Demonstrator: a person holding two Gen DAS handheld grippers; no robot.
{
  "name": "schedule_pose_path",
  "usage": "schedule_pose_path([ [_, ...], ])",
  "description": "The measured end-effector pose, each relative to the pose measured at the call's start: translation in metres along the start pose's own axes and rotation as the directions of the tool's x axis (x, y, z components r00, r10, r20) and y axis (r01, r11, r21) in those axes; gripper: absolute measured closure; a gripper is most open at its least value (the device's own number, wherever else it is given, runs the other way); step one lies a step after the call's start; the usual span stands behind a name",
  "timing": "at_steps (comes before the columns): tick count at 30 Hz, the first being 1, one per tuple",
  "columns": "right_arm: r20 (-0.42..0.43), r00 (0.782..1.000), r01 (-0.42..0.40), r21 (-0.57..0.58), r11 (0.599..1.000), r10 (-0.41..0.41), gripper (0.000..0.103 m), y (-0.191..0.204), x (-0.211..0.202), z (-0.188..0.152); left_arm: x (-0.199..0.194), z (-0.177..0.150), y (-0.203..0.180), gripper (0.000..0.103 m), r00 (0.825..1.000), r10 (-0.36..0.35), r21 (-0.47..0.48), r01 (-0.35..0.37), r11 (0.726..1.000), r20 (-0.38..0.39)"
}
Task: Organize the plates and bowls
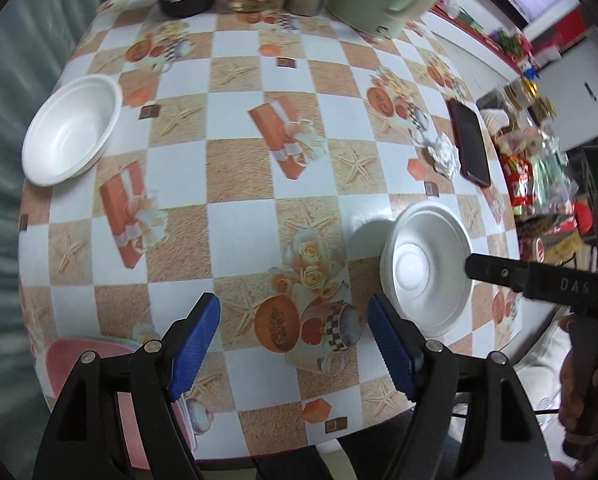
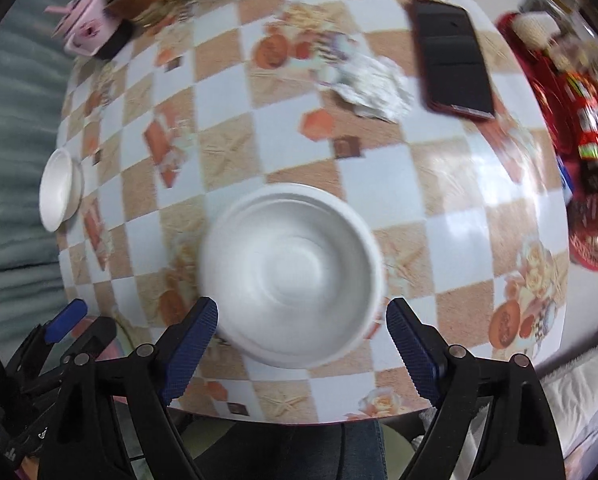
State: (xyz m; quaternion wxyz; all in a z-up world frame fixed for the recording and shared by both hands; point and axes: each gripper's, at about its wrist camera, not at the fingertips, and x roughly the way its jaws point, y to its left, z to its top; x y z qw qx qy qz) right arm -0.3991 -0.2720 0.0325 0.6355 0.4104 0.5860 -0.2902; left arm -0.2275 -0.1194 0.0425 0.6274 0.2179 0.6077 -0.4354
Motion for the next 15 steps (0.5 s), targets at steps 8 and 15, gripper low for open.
schedule_pose_path([
  [8,-0.015,1.000,-0.013,-0.184,0.983,0.011,0.016,0.086,0.005,0.022,-0.033,0.025,0.051,0.024,0.996,0.054,-0.112,-0.046,0.993,0.065],
  [15,-0.029,1.000,-0.002,-0.306,0.952,-0.007,0.016,0.145,0.017,0.042,-0.046,0.046,0.117,0.024,0.975,0.202,-0.234,-0.177,0.956,0.090],
])
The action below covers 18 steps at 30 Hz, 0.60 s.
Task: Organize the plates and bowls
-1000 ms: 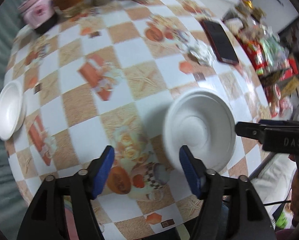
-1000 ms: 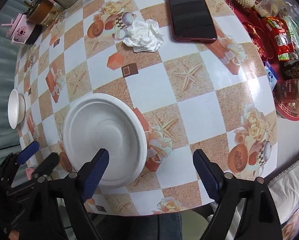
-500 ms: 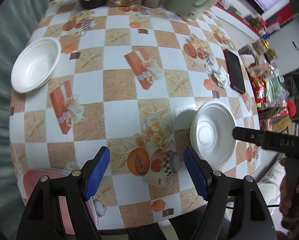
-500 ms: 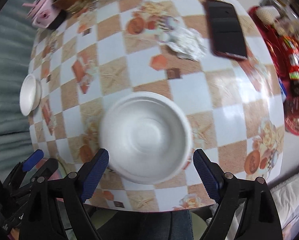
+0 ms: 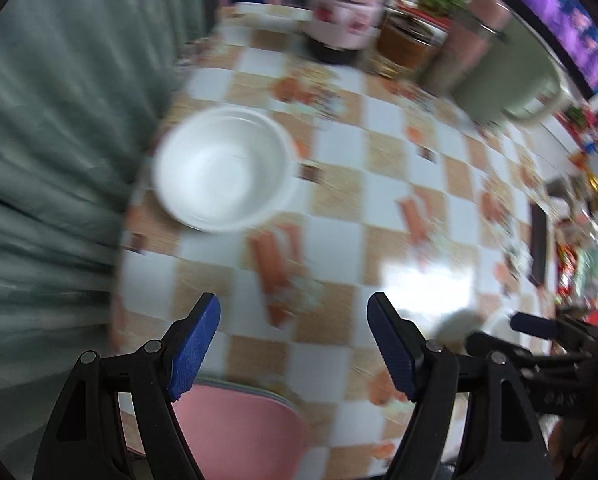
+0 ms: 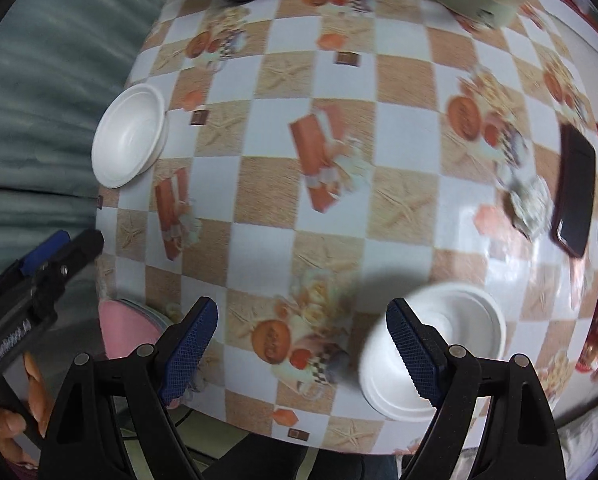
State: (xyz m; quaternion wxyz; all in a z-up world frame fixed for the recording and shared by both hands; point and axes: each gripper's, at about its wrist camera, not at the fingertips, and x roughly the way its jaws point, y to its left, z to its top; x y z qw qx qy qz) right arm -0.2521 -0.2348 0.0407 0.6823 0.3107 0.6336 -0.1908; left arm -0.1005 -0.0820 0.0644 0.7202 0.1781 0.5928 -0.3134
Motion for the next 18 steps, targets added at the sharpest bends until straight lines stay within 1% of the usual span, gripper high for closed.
schedule_pose_path([
  [4,-0.012,1.000,0.008,-0.057,0.998,-0.009,0.016,0.024,0.011,0.024,0.006,0.014,0.030,0.024,0.999,0.041,-0.075,-0.040,0.996,0.008],
  [9,-0.032,0.999,0.003,-0.075,0.997,-0.005,0.016,0.043,0.025,0.056,0.020,0.036,0.064,0.024,0.995,0.096,-0.153,-0.093,0.984,0.011],
  [13,-0.044,0.999,-0.017,-0.084,0.996,0.013,0.016,0.059,0.039,0.086,0.036,0.051,0.078,0.024,0.993,0.119,-0.174,-0.117,0.978,-0.002],
  [18,-0.045,0.999,-0.026,-0.096,0.995,0.022,0.016,0.078,0.058,0.119,0.060,0.070,0.091,0.024,0.986,0.166,-0.180,-0.165,0.970,-0.010],
])
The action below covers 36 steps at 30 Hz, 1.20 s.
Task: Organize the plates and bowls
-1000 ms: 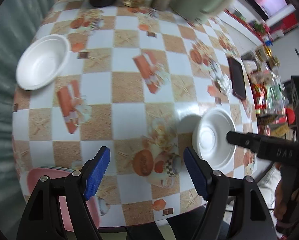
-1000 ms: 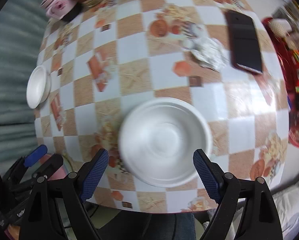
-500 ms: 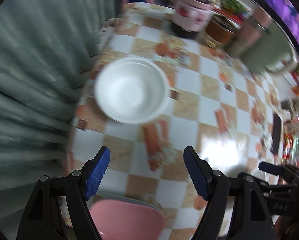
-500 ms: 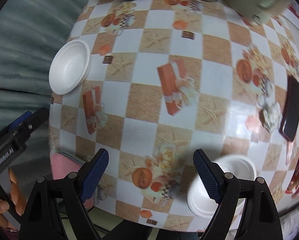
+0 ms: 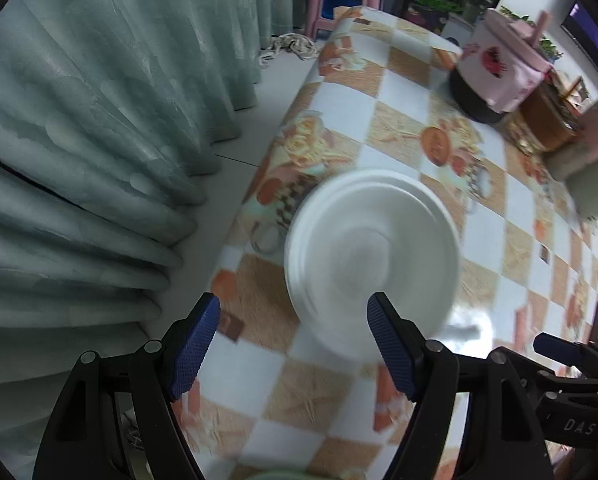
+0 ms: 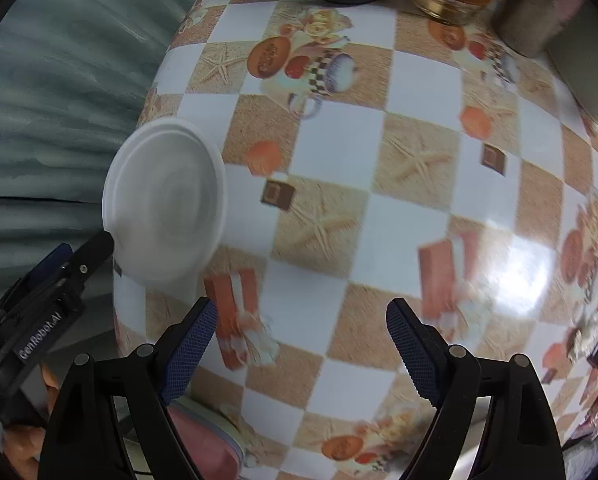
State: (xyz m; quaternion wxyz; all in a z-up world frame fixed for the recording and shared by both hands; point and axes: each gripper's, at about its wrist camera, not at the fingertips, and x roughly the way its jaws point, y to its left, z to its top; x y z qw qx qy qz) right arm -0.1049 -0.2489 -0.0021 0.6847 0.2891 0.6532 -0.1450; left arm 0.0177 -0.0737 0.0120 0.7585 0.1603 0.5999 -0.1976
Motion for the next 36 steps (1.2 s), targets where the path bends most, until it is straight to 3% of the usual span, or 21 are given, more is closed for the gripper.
schedule_pose_path([
  [14,-0.026,0.999,-0.046,0.017,0.999,0.046,0.016,0.025,0.050,0.049,0.066,0.036,-0.001,0.024,0.995,0.055,0.058,-0.051,0.997,-0.083],
  [16,-0.025,0.998,-0.056,0.011,0.998,0.056,0.023,0.027,0.053,0.050,0.071,0.035,0.001,0.032,0.994,0.029,0.043,-0.024,0.999,-0.104],
  [17,-0.028,0.998,-0.060,0.009,0.998,0.060,0.032,0.028,0.055,0.050,0.073,0.035,0.002,0.036,0.993,0.008,0.032,-0.004,0.999,-0.116],
  [19,-0.024,0.997,-0.067,0.001,0.998,0.067,0.037,0.033,0.056,0.049,0.074,0.035,0.000,0.039,0.993,0.012,0.034,-0.008,0.999,-0.113],
  [20,-0.026,0.996,-0.081,-0.003,0.997,0.081,0.048,0.035,0.057,0.049,0.074,0.035,-0.002,0.045,0.994,0.011,0.044,-0.006,0.999,-0.111],
  [21,-0.029,0.996,-0.086,-0.007,0.996,0.086,0.057,0.037,0.058,0.049,0.073,0.035,-0.005,0.058,0.994,0.005,0.060,0.001,0.998,-0.112],
  [22,-0.036,0.995,-0.094,-0.010,0.996,0.093,0.061,0.039,0.059,0.049,0.073,0.035,-0.009,0.061,0.994,-0.005,0.074,0.013,0.997,-0.113],
  [24,-0.068,0.988,-0.137,0.001,0.991,0.137,0.086,0.039,0.065,0.047,0.069,0.033,-0.018,0.071,0.994,-0.015,0.110,0.027,0.994,-0.112],
  [27,-0.084,0.986,-0.142,0.031,0.989,0.144,0.088,0.036,0.069,0.037,0.066,0.025,-0.024,0.074,0.992,-0.036,0.115,0.051,0.992,-0.124],
  [29,-0.089,0.989,-0.117,-0.009,0.993,0.116,0.088,0.034,0.068,0.026,0.064,0.017,-0.030,0.074,0.989,-0.045,0.118,0.062,0.991,-0.138],
  [31,-0.095,0.992,-0.085,-0.041,0.995,0.081,0.088,0.029,0.068,0.008,0.062,0.000,-0.040,0.074,0.987,-0.045,0.146,0.068,0.987,-0.154],
  [36,-0.116,0.991,-0.068,-0.001,0.998,0.067,0.088,0.000,0.065,-0.041,0.051,-0.051,-0.068,0.074,0.984,-0.043,0.186,0.075,0.980,-0.171],
])
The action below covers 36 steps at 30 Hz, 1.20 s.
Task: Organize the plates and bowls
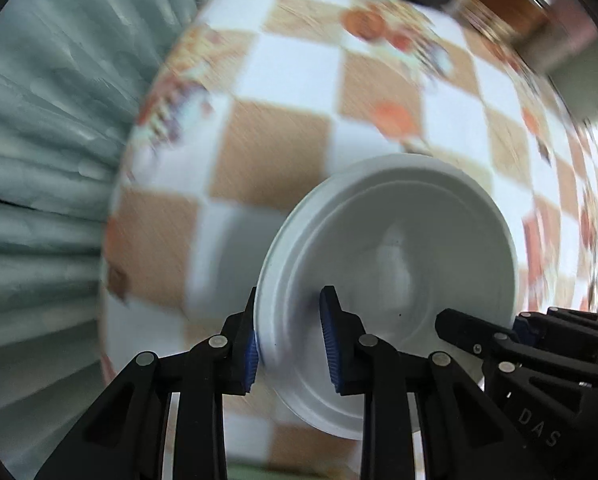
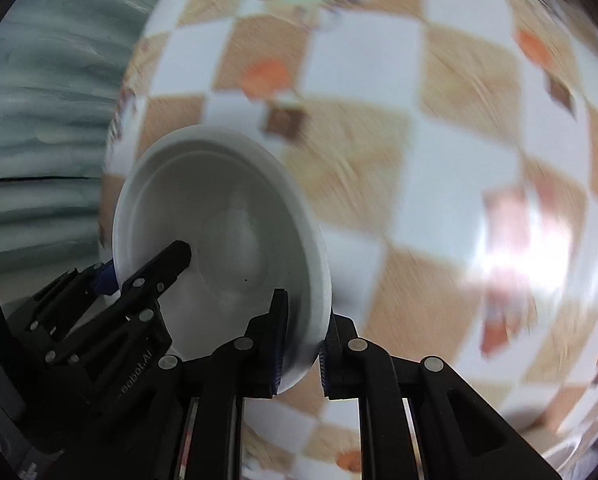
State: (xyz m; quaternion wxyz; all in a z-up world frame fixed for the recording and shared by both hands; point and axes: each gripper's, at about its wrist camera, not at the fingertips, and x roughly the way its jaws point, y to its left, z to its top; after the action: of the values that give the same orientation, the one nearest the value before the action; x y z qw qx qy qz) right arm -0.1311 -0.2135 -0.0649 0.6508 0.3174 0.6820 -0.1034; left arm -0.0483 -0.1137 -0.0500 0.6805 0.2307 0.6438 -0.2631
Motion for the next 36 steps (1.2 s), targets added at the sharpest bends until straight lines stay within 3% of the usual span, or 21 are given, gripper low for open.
schedule_pose_path([
  [6,-0.025,0.999,0.028,0.045,0.999,-0.027,0.085,-0.030,0.003,-0.064,-0.003,-0.050,-0.036,0.074,1.000,-0.014,0.034,0.015,0.999,-0.028],
  [15,-0.051,0.998,0.038,0.119,0.992,-0.032,0.082,-0.058,0.015,-0.145,-0.006,-0.113,-0.088,0.071,0.999,-0.003,0.176,0.011,0.984,-0.049],
  [26,-0.051,0.999,0.026,0.174,0.984,-0.017,0.082,-0.071,0.022,-0.180,-0.010,-0.155,-0.122,0.068,0.998,0.014,0.303,0.005,0.953,-0.061],
  [36,-0.033,0.999,0.022,0.178,0.984,-0.016,0.082,-0.075,0.016,-0.177,-0.007,-0.164,-0.125,0.066,0.999,0.016,0.300,0.000,0.954,-0.050],
])
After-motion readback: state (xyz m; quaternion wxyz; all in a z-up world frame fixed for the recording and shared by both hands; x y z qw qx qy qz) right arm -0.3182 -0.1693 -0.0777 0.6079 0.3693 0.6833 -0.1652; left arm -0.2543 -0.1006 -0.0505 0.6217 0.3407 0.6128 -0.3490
